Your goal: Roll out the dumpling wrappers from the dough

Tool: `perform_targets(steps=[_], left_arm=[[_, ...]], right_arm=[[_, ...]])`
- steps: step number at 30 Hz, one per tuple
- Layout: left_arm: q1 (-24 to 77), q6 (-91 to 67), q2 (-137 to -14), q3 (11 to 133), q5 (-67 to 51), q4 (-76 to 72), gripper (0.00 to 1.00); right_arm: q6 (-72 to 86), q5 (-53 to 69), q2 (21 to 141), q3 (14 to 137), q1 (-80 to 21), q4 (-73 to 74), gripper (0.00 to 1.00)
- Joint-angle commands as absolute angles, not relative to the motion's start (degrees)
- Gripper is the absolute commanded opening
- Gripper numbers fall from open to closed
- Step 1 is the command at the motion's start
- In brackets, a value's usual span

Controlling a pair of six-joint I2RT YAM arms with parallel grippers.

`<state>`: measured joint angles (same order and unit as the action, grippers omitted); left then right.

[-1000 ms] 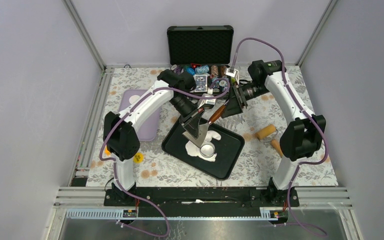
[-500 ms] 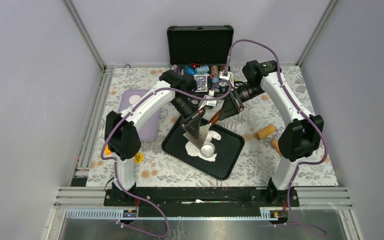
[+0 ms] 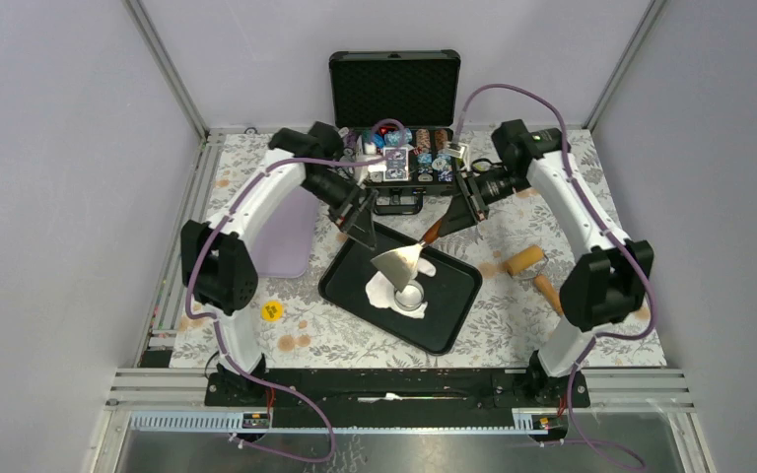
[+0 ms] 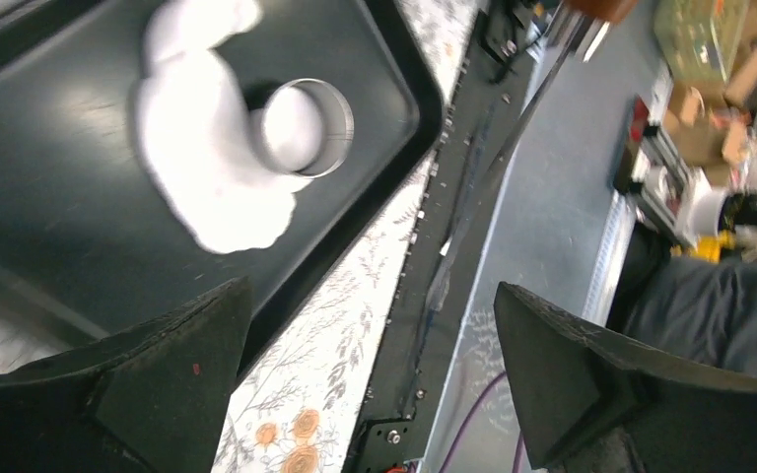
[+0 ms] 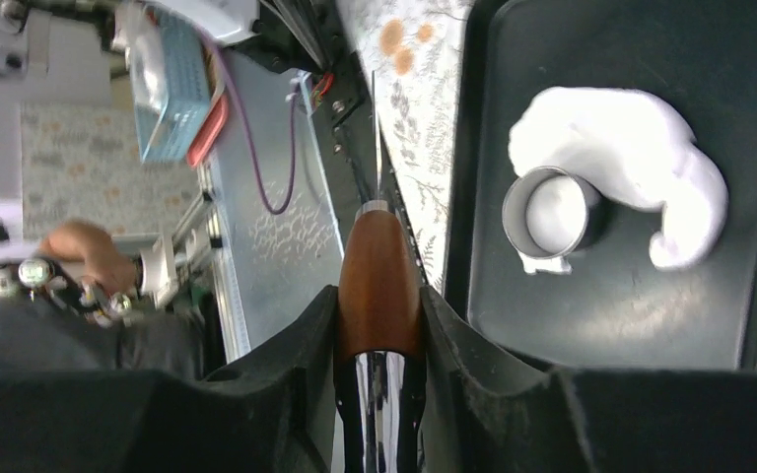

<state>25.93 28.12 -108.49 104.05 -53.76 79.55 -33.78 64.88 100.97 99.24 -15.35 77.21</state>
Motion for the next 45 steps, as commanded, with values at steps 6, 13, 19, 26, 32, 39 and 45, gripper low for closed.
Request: perform_targets(steps=[6,13,19,26,32,39,45], left_arm=[[15.91,9.68,-98.18,89.68,-35.99,52.41,0.99],[15.53,5.26,-102.12,83.9,-24.03,45.2,0.99],[15.62,3.06,-106.74,82.8,-20.42,42.54,0.99],[16.12,1.14,-110.26,83.04,-19.26,41.33,0.93],[16.55,-1.1,-112.02,82.94,-19.82,39.61,0.87],[19.33,-2.9,-113.72,85.2,-17.67,38.72,0.86],[21.75,-5.05,-115.82,87.02,-10.78,39.29,0.84]], right_arm=[[-2.63,50.07,81.76,77.32,-8.46,43.44,0.0],[2.36,32.75,69.79,61.93,-8.57,26.34,0.0],[0.3,27.6,67.33,56.43,-8.53,21.97,0.0],[-1.11,30.75,70.71,62.2,-8.47,30.56,0.0],[-6.58,35.15,72.45,73.71,-8.44,51.31,0.0],[-9.87,37.03,78.27,76.81,-8.44,65.64,0.0],[-9.49,36.3,80.21,76.65,-8.53,67.84,0.0]])
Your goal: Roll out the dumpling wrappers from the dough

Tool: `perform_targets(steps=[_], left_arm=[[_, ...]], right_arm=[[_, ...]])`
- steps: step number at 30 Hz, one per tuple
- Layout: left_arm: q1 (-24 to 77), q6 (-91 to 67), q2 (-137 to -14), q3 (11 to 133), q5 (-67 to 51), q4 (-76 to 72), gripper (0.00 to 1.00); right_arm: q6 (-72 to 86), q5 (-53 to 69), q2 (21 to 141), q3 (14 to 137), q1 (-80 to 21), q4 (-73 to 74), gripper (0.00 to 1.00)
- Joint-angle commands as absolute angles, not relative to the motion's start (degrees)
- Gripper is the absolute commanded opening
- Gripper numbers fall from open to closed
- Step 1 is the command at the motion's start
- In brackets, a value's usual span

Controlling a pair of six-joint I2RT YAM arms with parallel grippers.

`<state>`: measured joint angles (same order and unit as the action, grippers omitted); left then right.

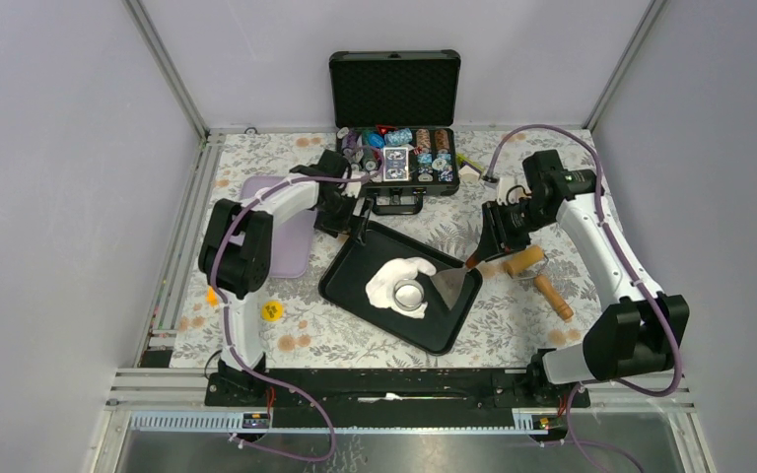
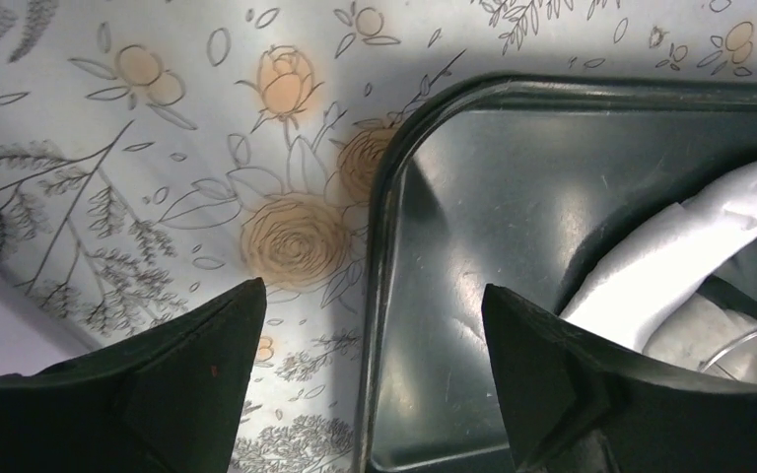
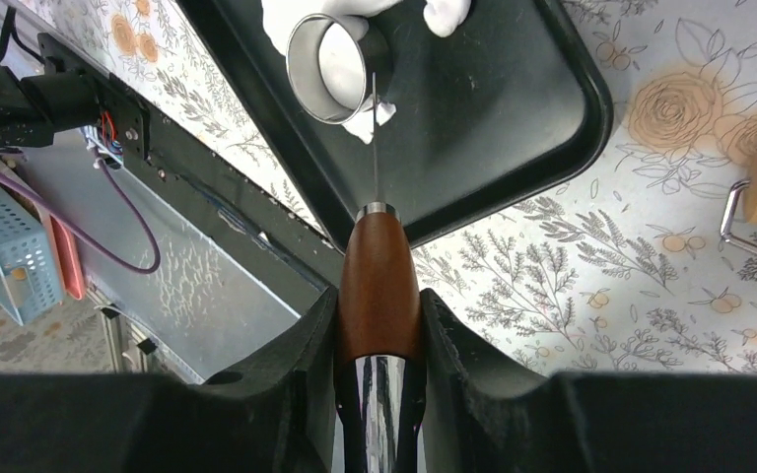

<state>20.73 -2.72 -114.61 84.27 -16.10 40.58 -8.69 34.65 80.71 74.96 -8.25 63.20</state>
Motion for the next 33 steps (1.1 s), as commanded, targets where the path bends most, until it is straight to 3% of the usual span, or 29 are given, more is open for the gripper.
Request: perform_targets(steps=[1,9,13,19,24,33], left_arm=[[21.79,-5.42,-116.14,87.26,-10.14,39.29,0.83],[21.82,-7.27,-118.99,88.74,-9.5,39.57,0.71],[21.97,-8.42,-120.38,89.56,-9.52,40.39,0.58],[22.45,-12.3,-121.16,88.35,-6.84,40.7,0.17],[22.42,-15.72,-118.31,83.57,-0.68,39.25,0.0],[20.52,-20.04,-112.08,77.25,2.65,35.38,0.0]], right_arm=[[-9.41,36.39,80.54,76.72,-8.53,67.77,0.0],[-9.34,35.07,86.82,75.84,-8.58,65.66,0.0],[-9.61,34.63,89.58,75.65,-8.87,64.92,0.0],[-10.16,32.67,90.67,75.37,-9.0,63.64,0.0],[-10.16,32.66,89.74,77.17,-9.06,63.35,0.0],[-10.07,31.08,91.15,82.79,-8.97,61.09,0.0]])
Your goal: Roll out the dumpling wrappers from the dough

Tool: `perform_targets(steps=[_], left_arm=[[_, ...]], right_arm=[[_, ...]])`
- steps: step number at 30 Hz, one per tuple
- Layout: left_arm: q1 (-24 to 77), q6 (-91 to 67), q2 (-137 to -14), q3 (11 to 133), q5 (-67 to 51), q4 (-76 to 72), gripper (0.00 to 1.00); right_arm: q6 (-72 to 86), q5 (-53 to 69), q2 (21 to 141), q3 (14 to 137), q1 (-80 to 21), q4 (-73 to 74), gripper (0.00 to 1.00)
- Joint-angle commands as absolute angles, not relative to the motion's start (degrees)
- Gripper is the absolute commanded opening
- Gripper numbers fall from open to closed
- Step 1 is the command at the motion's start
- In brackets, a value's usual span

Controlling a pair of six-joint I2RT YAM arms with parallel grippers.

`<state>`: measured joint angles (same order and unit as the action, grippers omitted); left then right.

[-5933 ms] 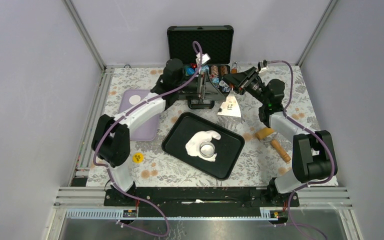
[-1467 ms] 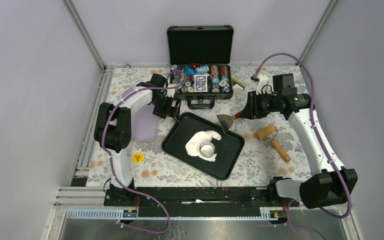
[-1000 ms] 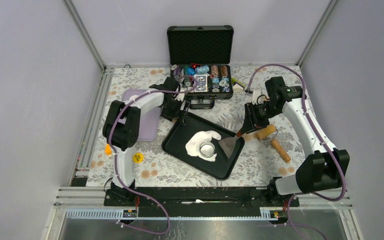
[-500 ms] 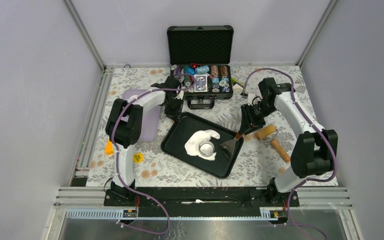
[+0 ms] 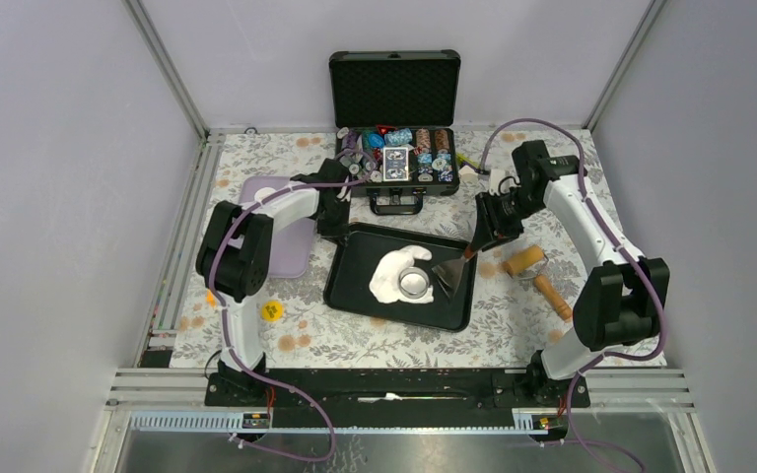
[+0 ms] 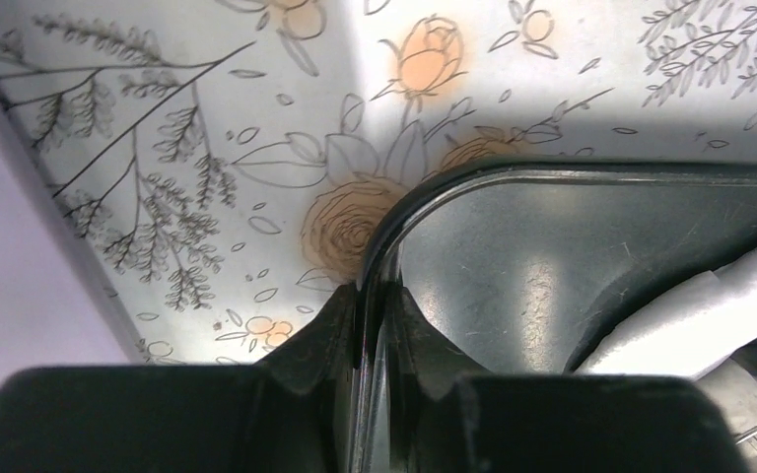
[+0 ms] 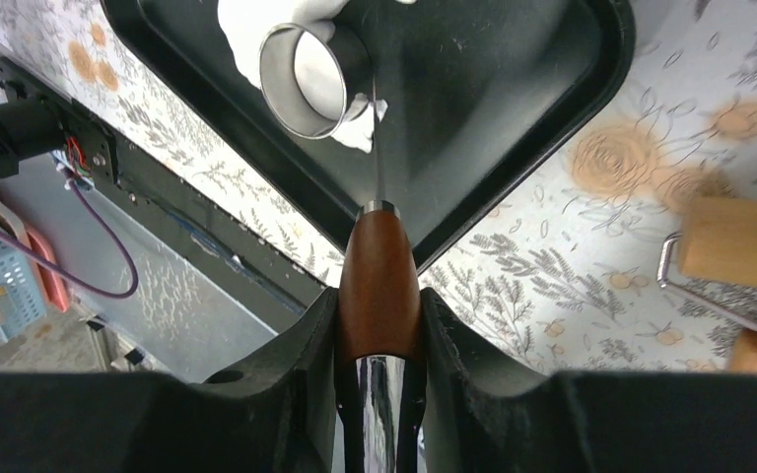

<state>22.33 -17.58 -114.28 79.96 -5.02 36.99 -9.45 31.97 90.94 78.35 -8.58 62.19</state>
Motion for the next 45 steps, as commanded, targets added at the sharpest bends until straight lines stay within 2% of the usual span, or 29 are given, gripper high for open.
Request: perform_targets(steps=[1,8,28,45], left_arm=[[20.34,-20.04,-112.14,77.2,2.3,35.53,0.0],[18.47,-22.56,-112.82,75.28,1.51,34.03,0.0],[17.58,-24.69,-110.7,72.33,0.79,31.38,0.0],[17.49,-24.87,-110.37,72.07,0.88,31.2,0.0]], right_arm=[[-10.03,30.31,91.46,83.16,-8.97,60.9,0.0],[-10.29,27.09,95.76,85.75,-8.96,61.38,0.0],[-19.99,33.33,111.43,101.46,-9.63,77.03,0.0],[-24.92,32.19,113.39,102.78,-14.84,82.7,0.0]])
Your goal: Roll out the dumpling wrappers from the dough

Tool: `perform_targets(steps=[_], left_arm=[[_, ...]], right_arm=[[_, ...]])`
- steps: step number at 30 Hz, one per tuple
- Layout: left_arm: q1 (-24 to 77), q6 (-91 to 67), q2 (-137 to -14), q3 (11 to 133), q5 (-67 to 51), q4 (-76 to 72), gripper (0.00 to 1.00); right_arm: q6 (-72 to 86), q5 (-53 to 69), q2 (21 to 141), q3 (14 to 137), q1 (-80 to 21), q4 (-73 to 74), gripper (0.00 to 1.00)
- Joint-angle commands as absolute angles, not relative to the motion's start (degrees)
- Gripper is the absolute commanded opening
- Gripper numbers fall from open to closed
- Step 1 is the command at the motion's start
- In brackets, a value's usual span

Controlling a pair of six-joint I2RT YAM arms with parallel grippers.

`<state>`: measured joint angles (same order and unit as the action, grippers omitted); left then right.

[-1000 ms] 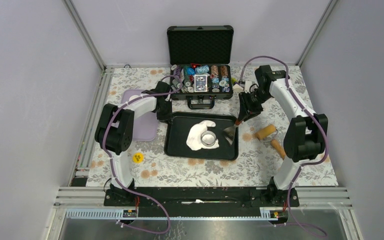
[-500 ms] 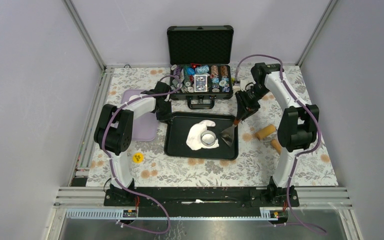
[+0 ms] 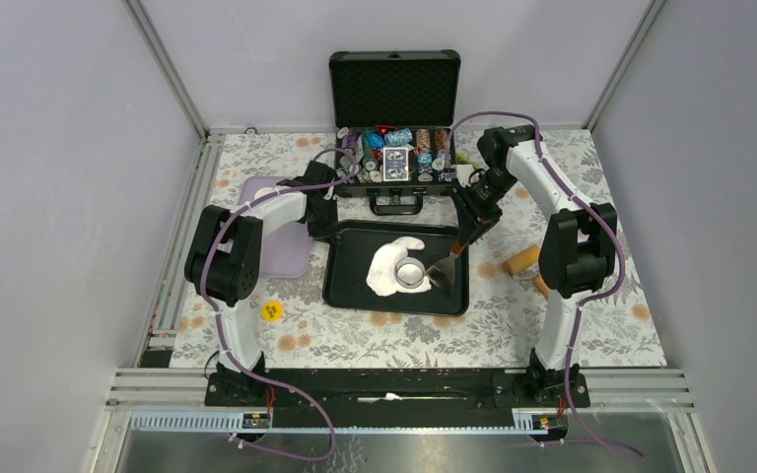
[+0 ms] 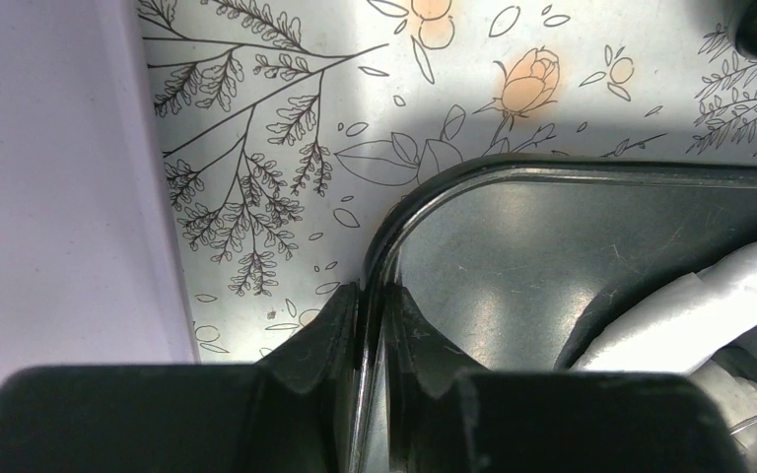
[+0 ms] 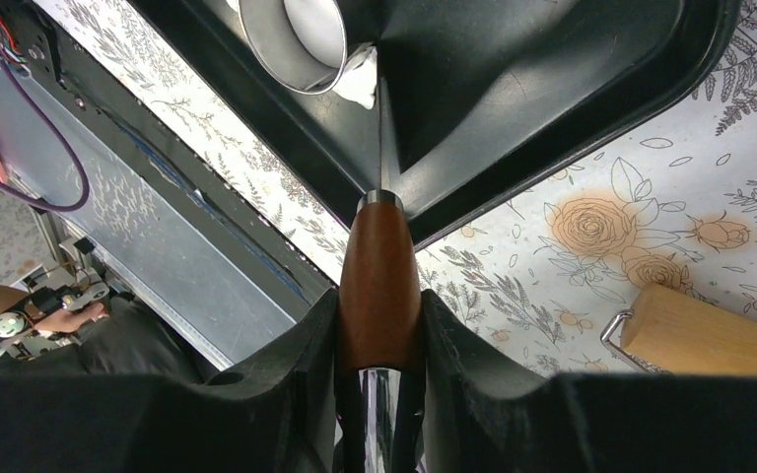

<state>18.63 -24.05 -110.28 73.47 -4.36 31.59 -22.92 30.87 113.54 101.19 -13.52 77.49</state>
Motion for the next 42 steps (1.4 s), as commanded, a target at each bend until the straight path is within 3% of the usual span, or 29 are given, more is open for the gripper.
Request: perform_targets(steps=[1,42], left_arm=[[17.49,-24.87,-110.34,72.08,0.88,31.2,0.0],[17.49,-25.05,-109.84,71.98,1.58,31.2,0.0]], right_arm=[[-25.12,32.19,113.42,102.87,-14.97,83.09,0.0],[-29.35,29.01,112.22,107.94,-13.98,84.99,0.0]])
